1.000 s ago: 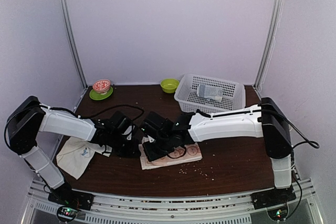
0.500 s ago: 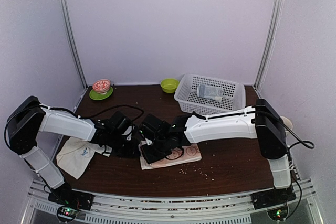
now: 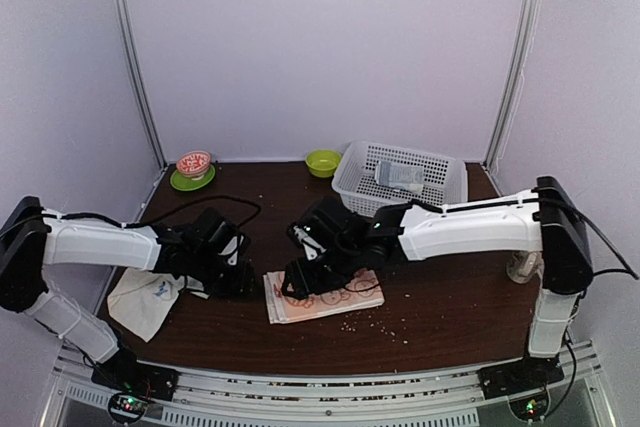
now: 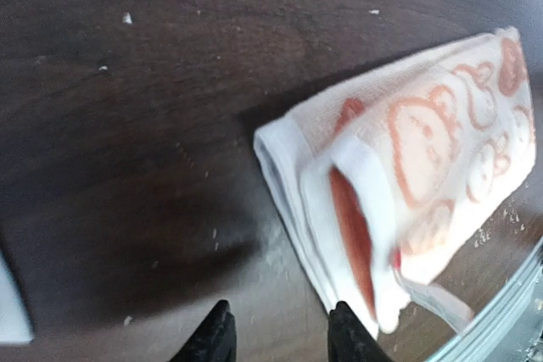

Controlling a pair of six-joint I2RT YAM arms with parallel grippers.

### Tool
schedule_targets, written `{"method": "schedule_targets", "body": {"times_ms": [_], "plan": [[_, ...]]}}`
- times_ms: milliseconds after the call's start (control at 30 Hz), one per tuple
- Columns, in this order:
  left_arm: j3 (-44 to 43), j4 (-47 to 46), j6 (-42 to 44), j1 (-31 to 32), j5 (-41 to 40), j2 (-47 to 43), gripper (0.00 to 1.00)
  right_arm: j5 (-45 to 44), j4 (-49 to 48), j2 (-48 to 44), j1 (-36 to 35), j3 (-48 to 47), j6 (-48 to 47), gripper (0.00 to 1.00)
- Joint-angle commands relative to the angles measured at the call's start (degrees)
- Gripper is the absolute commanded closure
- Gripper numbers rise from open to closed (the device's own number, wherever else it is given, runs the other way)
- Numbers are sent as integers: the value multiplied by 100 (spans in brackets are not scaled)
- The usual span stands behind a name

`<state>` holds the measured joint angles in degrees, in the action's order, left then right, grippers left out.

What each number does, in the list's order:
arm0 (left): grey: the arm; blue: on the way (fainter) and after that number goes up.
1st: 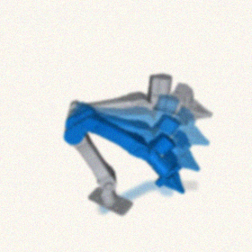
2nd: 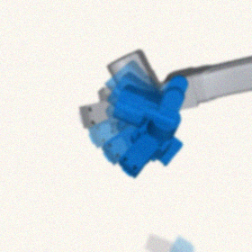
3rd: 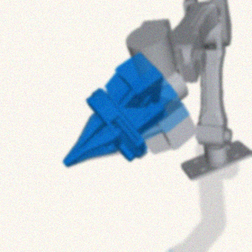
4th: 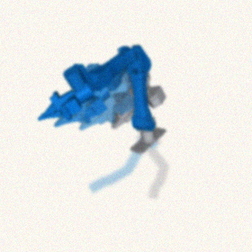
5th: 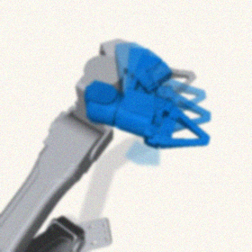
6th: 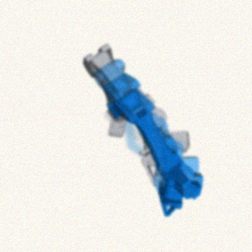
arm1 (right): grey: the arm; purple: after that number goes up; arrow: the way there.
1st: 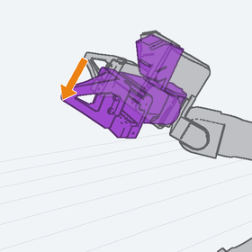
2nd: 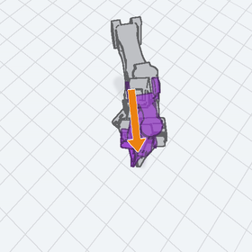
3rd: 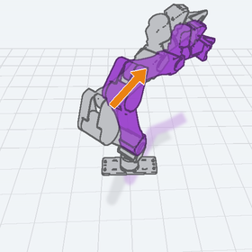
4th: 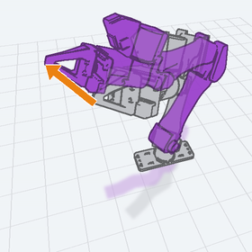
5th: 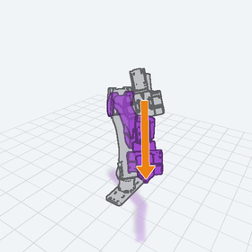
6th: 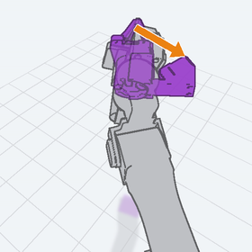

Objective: Roll the towels
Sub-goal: Fold the towel at the center of the board, then smooth out the towel at the center of the board.

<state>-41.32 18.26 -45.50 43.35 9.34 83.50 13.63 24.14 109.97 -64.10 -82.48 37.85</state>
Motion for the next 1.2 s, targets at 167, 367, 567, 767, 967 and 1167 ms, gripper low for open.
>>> {"method": "schedule_targets", "body": {"times_ms": [167, 367, 567, 767, 967, 1167], "plan": [[-867, 462, 133, 86, 180, -532, 58, -843, -775, -1695, 983, 1995, -38, 47], [-1564, -67, 91, 229, 849, 563, 72, -623, -1189, -1547, 1010, 2068, 67, 49], [-1720, -69, 196, 222, 1046, 1368, 81, -532, -1295, -1145, 1066, 2139, 144, 51], [-1059, -212, 110, 142, 833, 1660, 85, -441, -1728, -841, 1442, 2532, 653, 51], [-729, -154, 183, 122, 688, 1778, 87, -324, -1933, -539, 1665, 2530, 990, 53], [-447, -46, 298, 71, 505, 1774, 88, -146, -1972, -318, 1958, 2698, 1494, 54]]}}
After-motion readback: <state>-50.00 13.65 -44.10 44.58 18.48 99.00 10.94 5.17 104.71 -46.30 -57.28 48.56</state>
